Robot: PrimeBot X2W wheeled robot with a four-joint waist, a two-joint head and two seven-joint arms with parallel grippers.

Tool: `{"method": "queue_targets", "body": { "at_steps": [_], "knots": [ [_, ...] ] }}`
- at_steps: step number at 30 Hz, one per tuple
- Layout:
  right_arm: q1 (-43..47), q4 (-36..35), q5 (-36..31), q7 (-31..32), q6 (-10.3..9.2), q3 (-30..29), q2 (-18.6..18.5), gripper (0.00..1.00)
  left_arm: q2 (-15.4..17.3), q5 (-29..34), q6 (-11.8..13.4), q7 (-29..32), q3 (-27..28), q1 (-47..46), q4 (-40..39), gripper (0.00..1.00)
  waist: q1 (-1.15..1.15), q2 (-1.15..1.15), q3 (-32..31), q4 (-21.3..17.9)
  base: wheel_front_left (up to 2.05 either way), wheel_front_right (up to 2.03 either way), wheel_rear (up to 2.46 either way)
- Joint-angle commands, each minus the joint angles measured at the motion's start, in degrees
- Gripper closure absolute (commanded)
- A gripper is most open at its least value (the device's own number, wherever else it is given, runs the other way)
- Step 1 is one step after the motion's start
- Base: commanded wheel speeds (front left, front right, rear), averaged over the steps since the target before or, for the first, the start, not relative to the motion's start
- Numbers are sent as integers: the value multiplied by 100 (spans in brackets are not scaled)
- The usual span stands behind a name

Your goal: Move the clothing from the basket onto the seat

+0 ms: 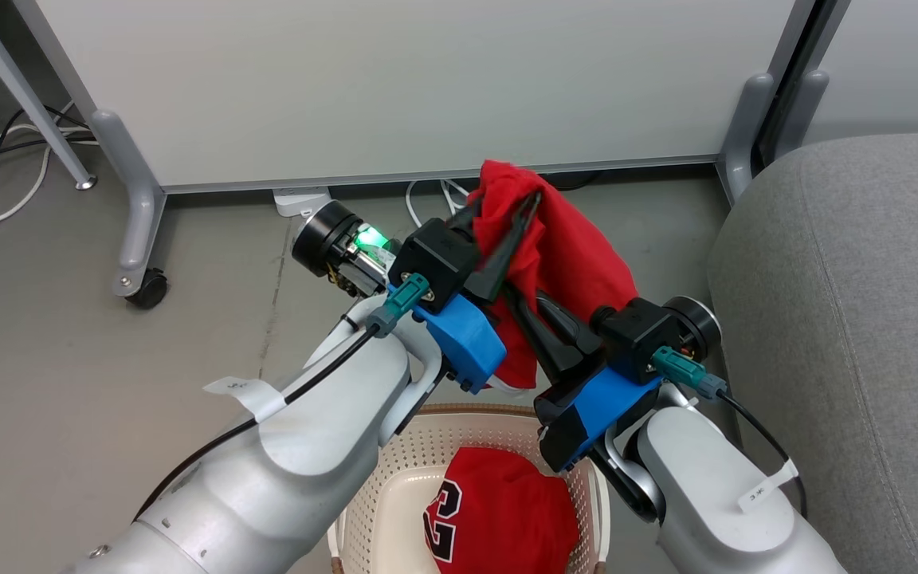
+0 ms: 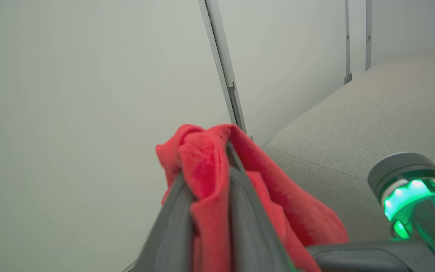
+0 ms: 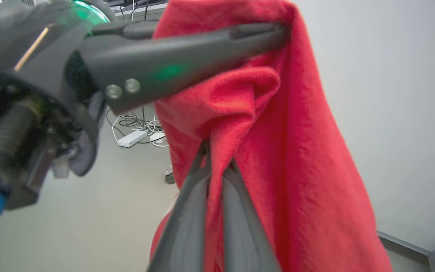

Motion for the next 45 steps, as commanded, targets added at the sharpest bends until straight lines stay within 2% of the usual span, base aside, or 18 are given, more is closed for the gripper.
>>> {"method": "queue_targets", "body": {
  "at_steps": [1,14,26,35,45],
  "knots": [
    [36,-25,-6,-4,3,-16,9,100,-3,8,4,-21,9,-84,22,0,0,0,3,2,0,0,0],
    [60,-34,-15,-4,3,-59,10,100,-2,-29,22,-45,52,-29,49,0,0,0,-17,17,0,0,0],
    [159,-104,-82,-4,3,-355,10,100,42,-33,55,-49,44,43,55,0,0,0,42,-73,0,0,0],
    [164,-197,-227,-4,3,-712,8,100,115,22,101,-53,136,100,-202,0,0,0,230,-350,0,0,0],
    [181,-517,-453,-5,3,-1166,-65,100,303,189,104,-50,179,241,-590,0,0,0,591,-1023,0,0,0]
  ]
}}
